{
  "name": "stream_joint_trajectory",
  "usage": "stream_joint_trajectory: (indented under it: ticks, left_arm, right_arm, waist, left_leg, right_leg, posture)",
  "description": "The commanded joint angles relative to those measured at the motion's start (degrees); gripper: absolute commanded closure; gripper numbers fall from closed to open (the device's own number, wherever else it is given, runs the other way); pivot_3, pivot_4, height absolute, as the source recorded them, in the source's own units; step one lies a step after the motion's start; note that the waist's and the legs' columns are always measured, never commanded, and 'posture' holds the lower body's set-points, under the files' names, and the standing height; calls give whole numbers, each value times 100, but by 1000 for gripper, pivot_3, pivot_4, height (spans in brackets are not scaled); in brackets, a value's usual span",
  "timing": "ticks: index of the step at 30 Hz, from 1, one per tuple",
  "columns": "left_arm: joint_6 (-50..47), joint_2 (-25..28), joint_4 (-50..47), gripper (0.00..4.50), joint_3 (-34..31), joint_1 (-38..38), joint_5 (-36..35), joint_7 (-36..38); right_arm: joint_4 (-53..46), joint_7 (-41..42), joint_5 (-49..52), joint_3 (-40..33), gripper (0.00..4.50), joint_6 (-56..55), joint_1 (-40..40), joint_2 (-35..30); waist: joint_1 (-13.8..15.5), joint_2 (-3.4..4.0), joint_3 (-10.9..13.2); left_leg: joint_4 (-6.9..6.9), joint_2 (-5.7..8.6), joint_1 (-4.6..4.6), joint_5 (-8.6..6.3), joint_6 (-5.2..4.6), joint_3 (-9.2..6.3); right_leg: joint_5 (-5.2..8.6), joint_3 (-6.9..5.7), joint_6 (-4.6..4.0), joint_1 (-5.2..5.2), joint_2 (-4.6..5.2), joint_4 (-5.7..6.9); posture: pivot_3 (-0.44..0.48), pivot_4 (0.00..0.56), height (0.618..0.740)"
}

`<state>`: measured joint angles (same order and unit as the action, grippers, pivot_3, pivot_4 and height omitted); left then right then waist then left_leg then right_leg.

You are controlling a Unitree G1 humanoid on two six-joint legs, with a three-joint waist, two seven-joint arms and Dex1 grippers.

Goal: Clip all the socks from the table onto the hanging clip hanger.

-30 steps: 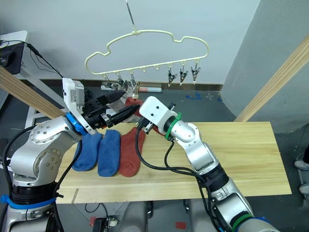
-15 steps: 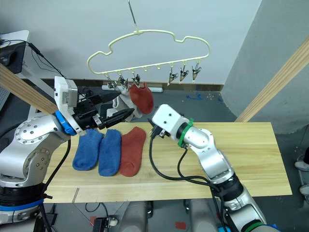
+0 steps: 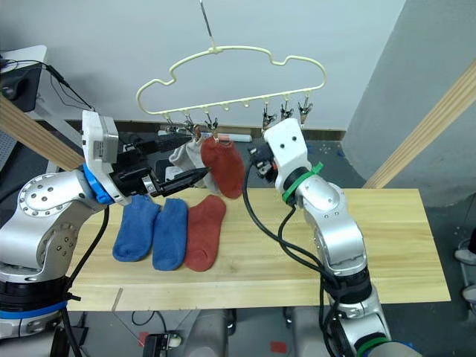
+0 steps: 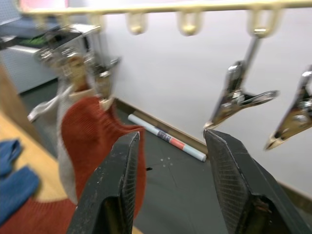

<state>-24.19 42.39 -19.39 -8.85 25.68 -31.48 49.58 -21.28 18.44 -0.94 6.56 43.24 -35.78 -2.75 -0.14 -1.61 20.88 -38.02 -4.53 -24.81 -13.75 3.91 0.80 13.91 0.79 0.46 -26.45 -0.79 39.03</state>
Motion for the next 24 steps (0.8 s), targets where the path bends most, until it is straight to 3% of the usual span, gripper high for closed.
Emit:
stream_joint_trajectory:
  ticks: [1, 24]
  left_arm:
    - [-83, -18, -237, 909, 28, 113, -195, 82]
    - [30, -183, -115, 909, 180, 323, -154, 239]
  right_arm:
    - [-30, -173, 123, -194, 2322, 64, -164, 10]
    - [580, -329, 450, -250, 2322, -343, -906, 104]
  waist:
    - [1, 0, 0]
    - [-2, 0, 0]
  left_leg:
    - [0, 1, 0, 0, -1, 1]
    - [1, -1, 0, -1, -3, -1]
  right_leg:
    - [0, 0, 0, 0, 1, -1]
    - [-3, -2, -6, -2, -2, 2]
  posture:
    - [35, 361, 703]
    - [28, 355, 703]
